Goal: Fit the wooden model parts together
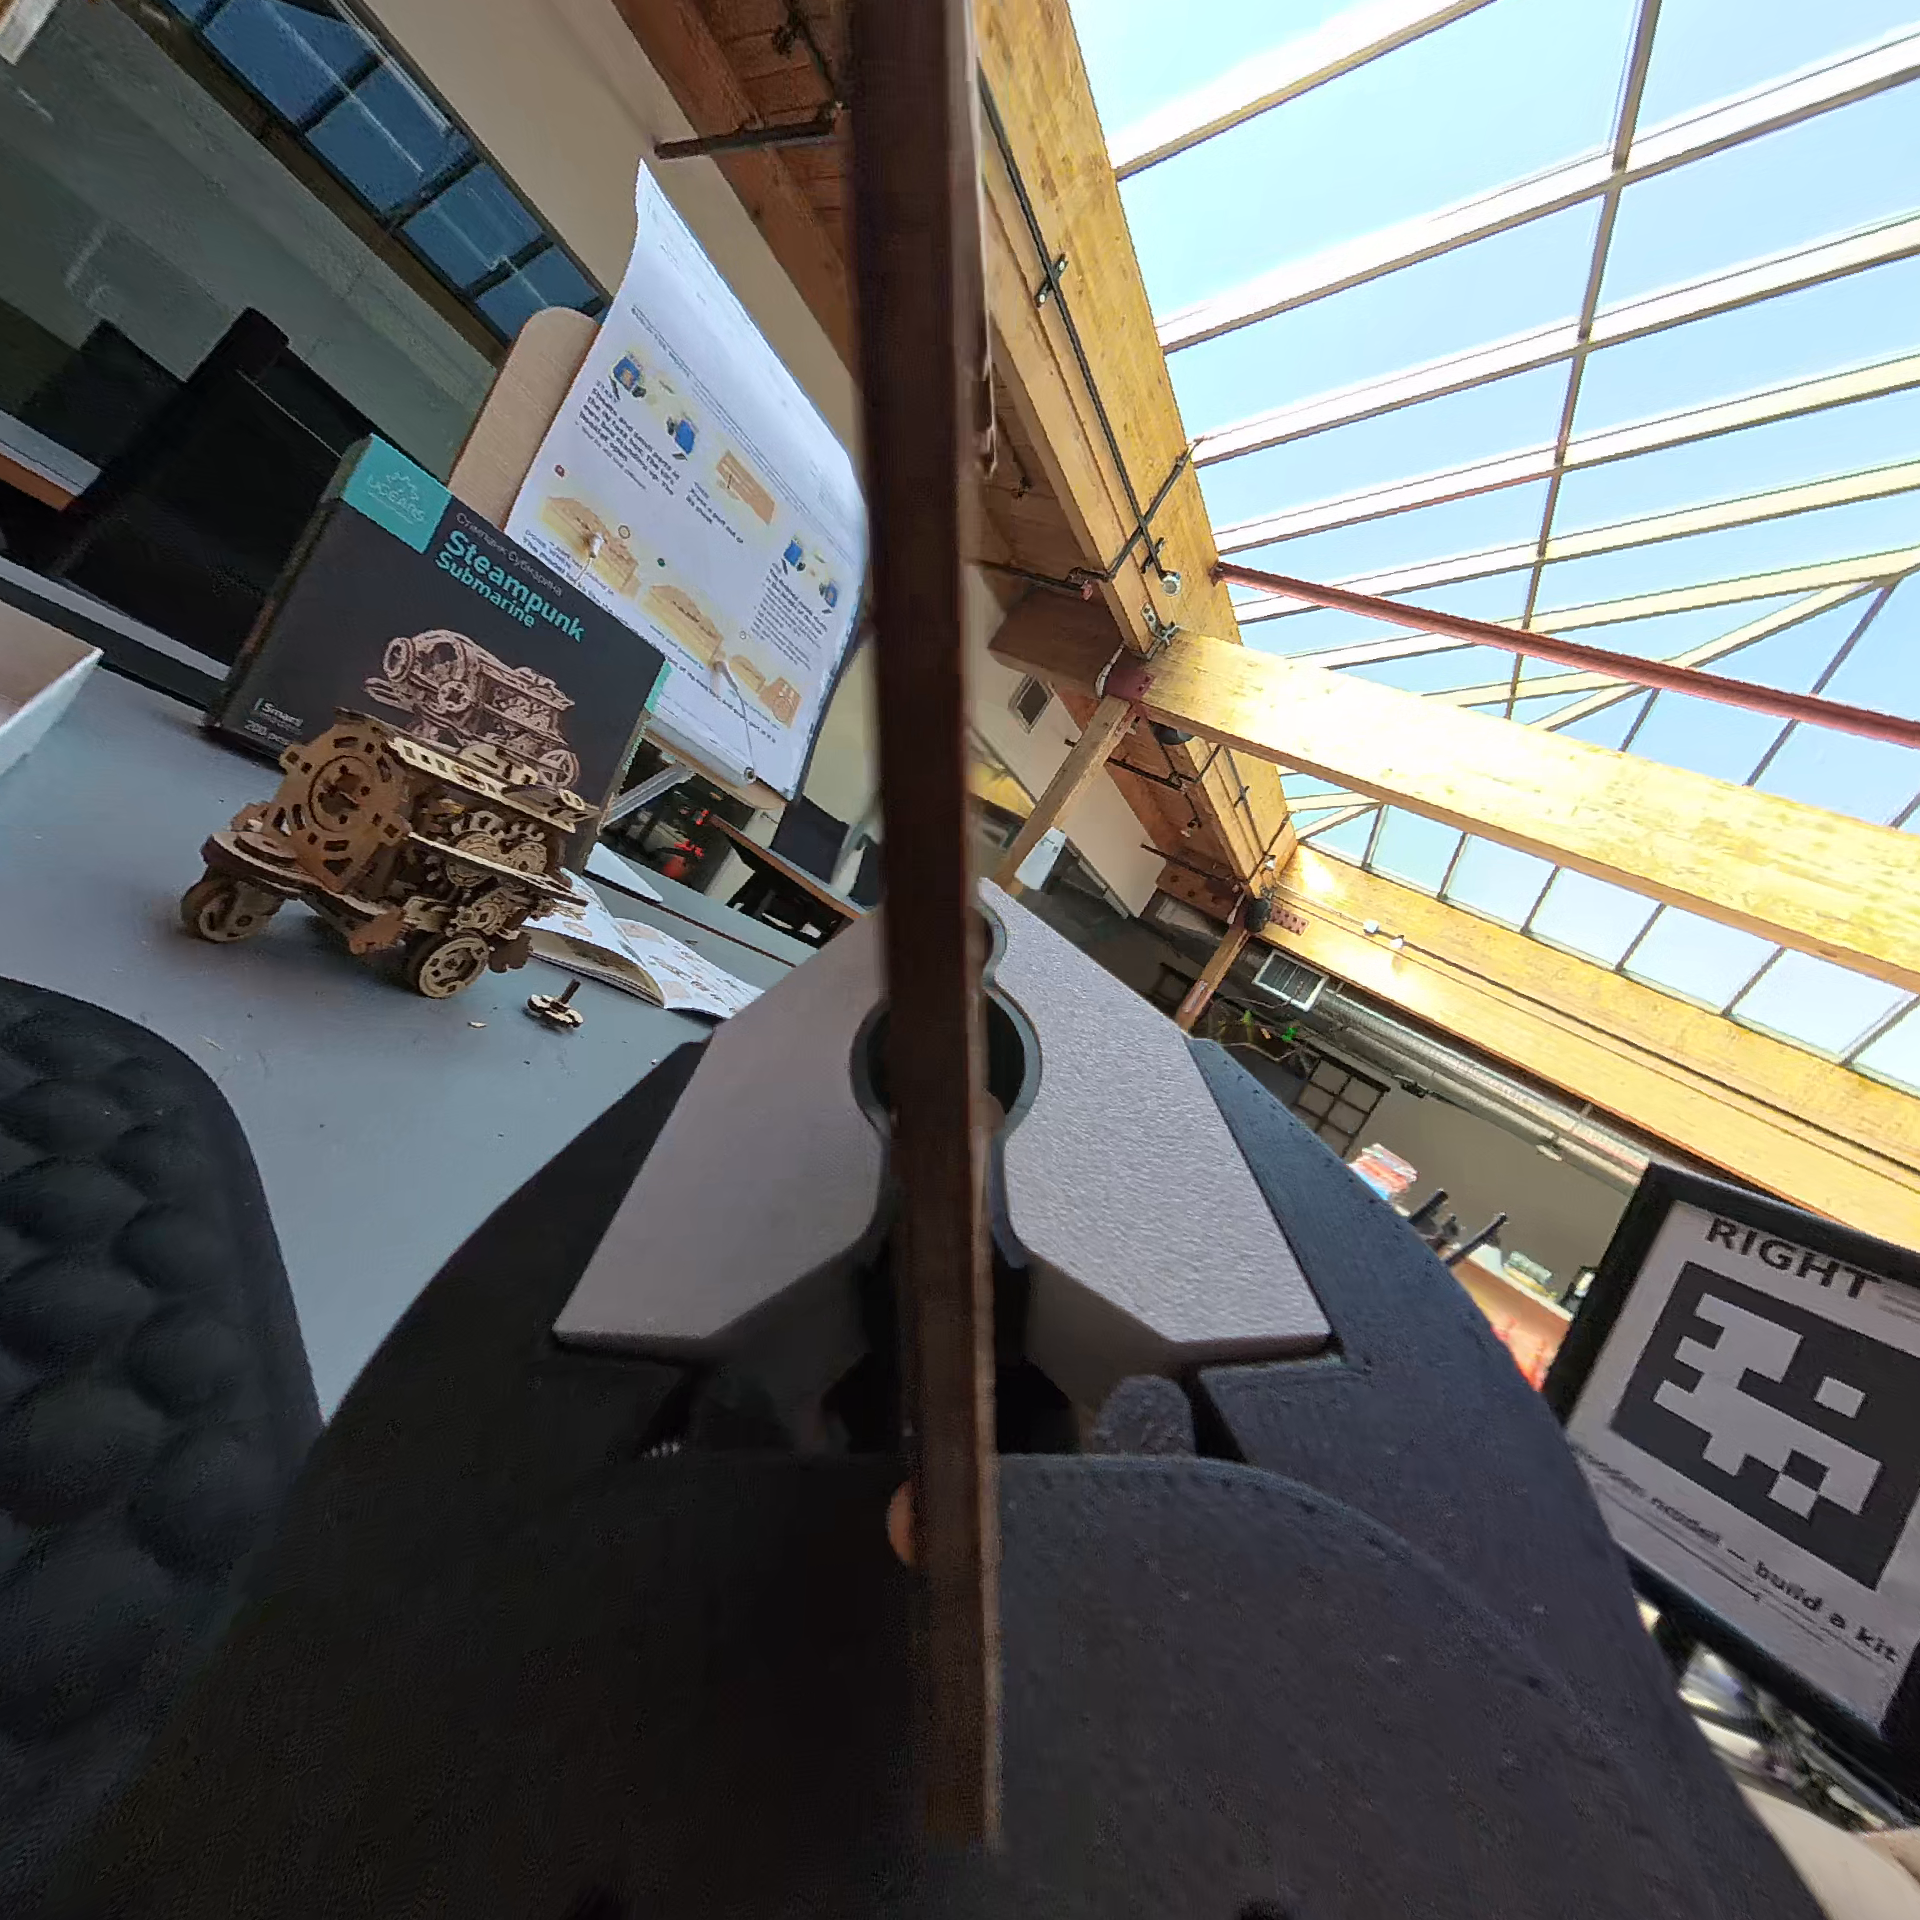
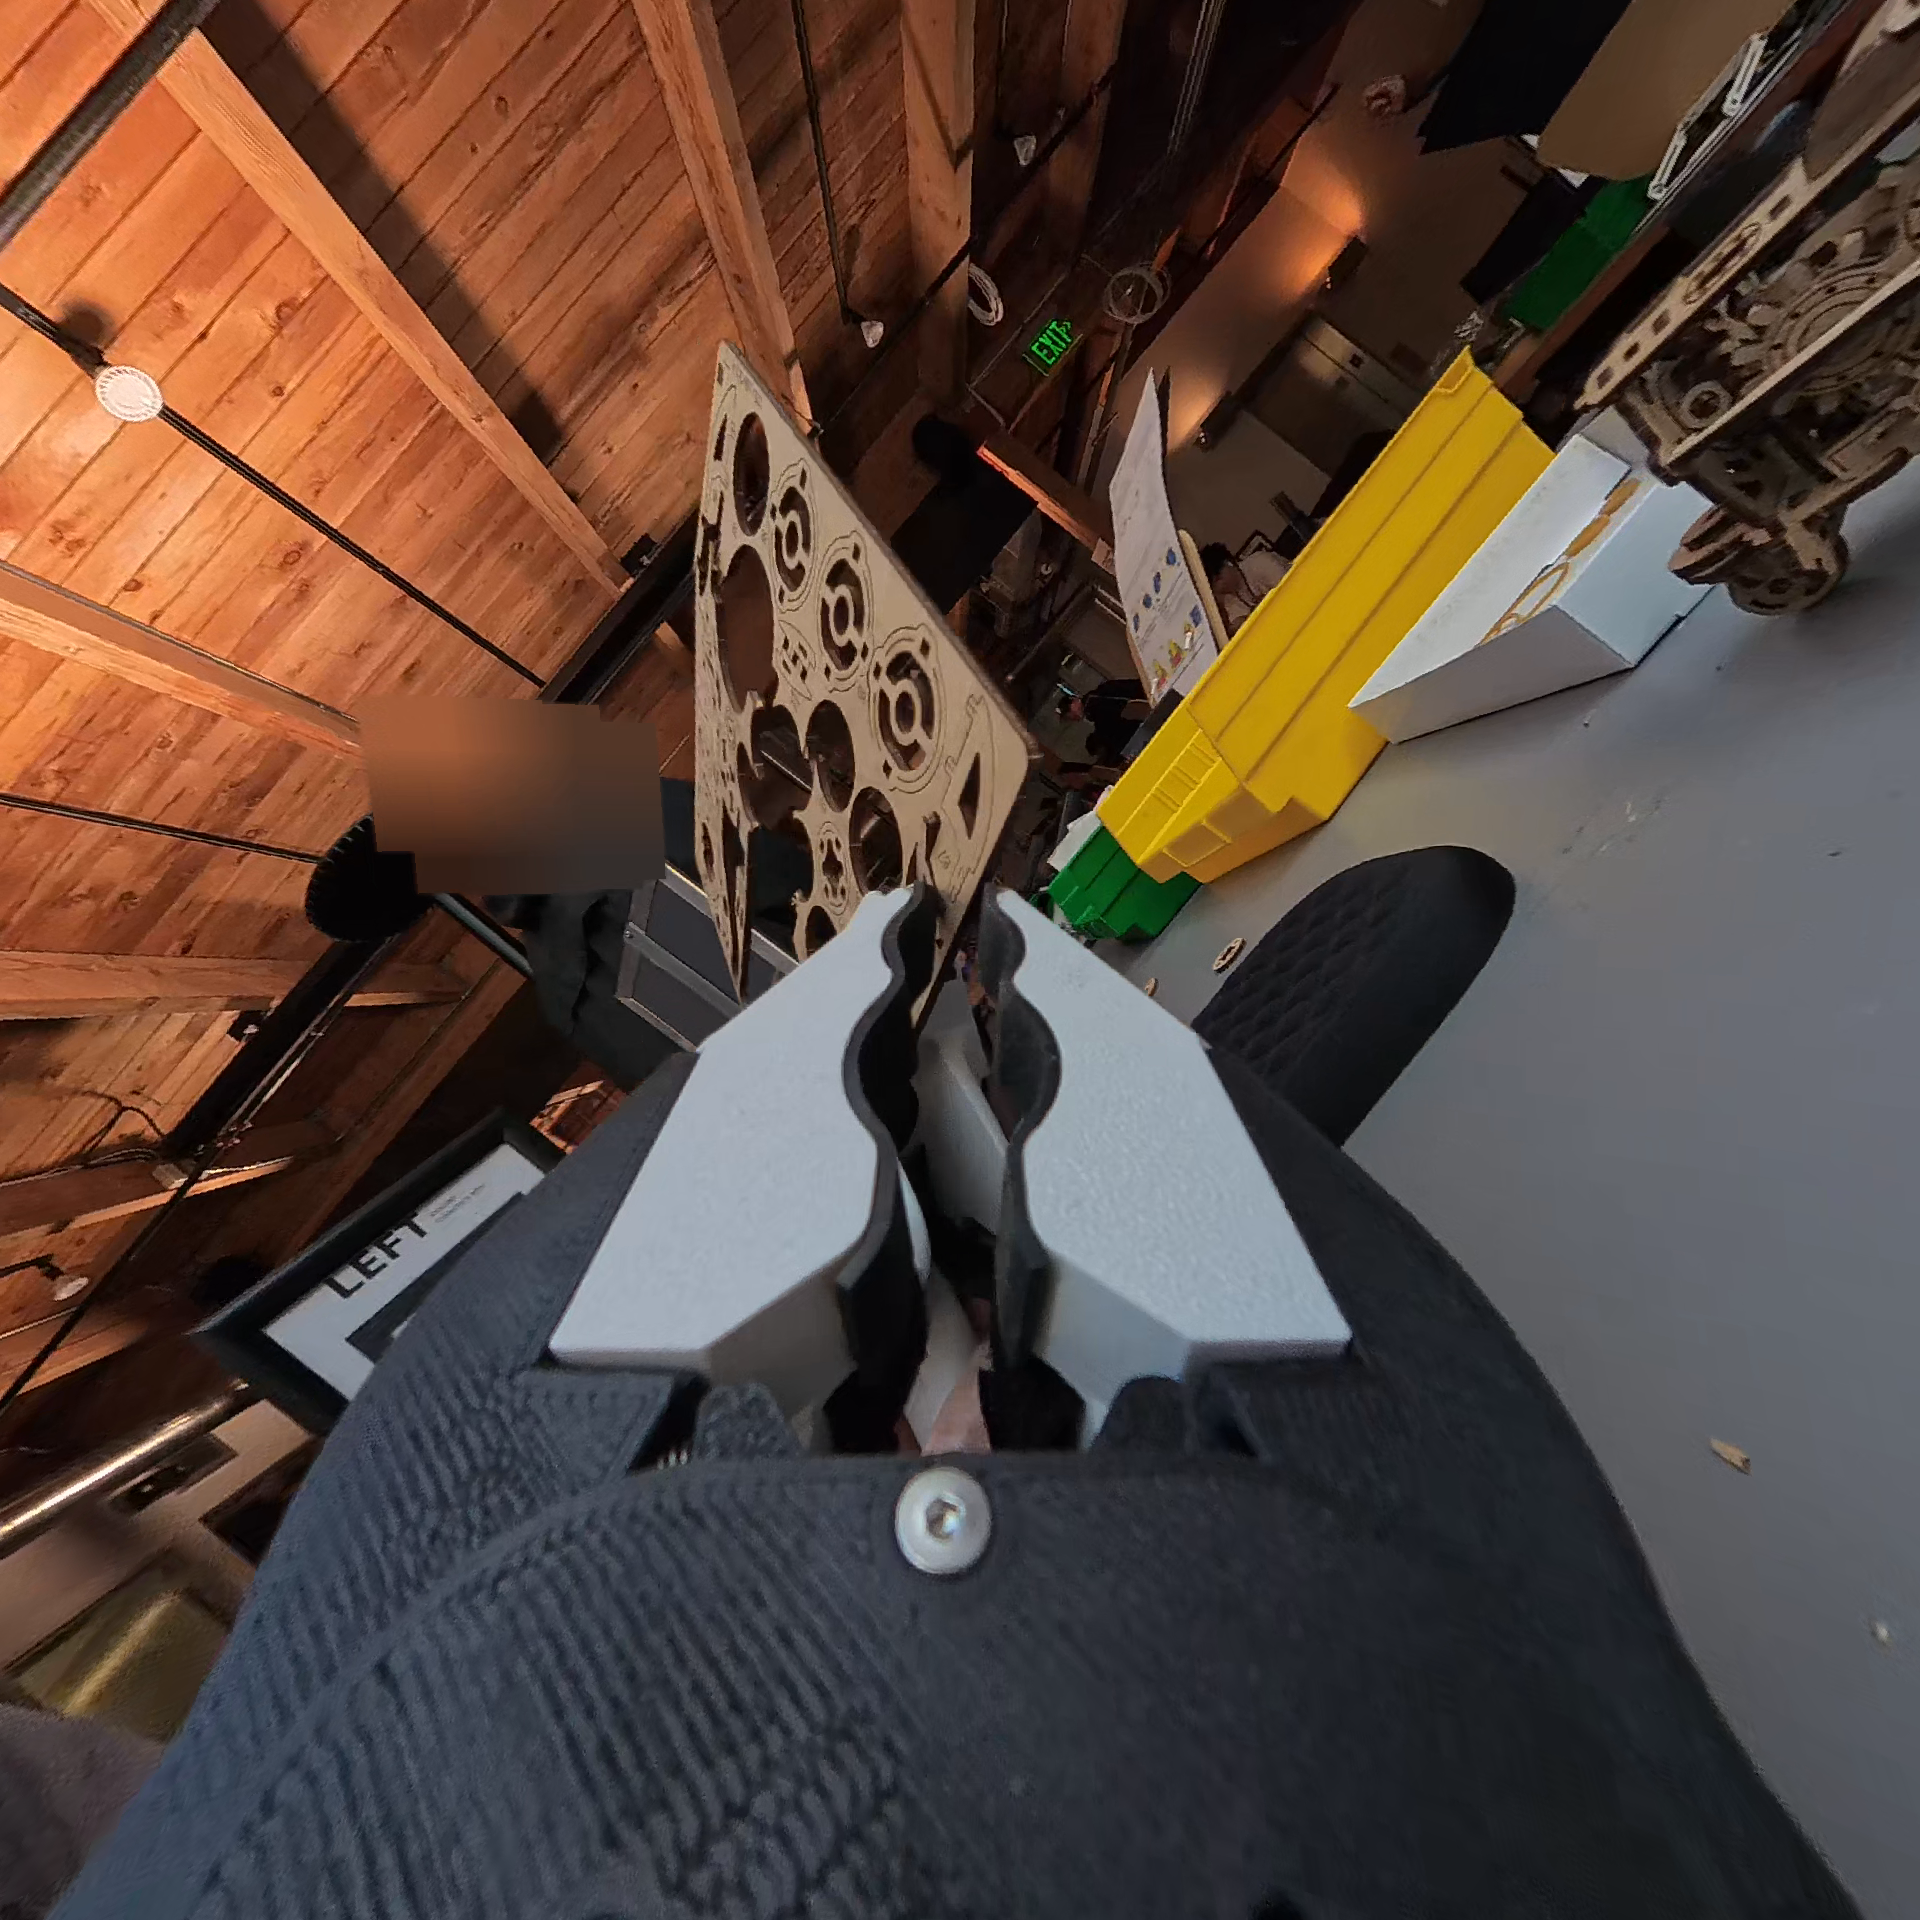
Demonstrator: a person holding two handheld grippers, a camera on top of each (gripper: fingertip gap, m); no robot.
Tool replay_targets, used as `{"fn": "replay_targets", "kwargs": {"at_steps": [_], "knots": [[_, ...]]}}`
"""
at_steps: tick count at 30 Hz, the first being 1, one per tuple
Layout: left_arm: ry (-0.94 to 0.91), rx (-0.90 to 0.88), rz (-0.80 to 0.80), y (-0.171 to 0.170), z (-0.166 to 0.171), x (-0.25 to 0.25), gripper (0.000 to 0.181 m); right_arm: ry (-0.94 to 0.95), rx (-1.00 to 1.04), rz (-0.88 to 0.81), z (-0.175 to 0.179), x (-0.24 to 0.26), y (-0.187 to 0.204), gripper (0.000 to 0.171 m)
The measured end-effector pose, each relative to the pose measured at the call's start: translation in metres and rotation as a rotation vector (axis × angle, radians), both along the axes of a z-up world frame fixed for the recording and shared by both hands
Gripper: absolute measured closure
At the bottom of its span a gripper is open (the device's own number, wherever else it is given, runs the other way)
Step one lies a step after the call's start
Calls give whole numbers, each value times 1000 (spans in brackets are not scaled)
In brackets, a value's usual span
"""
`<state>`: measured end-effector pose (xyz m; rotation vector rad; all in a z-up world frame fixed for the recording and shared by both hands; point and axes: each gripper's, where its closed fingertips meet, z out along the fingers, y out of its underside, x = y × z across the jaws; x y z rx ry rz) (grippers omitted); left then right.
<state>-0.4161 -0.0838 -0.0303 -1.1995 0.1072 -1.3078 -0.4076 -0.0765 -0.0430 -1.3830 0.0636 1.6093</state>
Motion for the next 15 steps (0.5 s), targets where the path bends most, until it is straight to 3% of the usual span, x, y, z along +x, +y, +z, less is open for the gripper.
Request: {"fn": "replay_targets", "kwargs": {"at_steps": [3,9,11,13,15], "knots": [[36,1,30,2,-2,0,180,-75,24,-43,-2,0,2,164],[-17,33,23,-2,11,-8,181,64,68,22,12,6,1,158],[-54,6,5,-1,10,-11,181,27,117,9,16,9,0,158],[-59,-8,-1,1,7,-12,181,-40,153,9,19,6,-1,140],[-46,-4,-13,-1,5,-9,181,-163,156,12,15,3,3,136]]}}
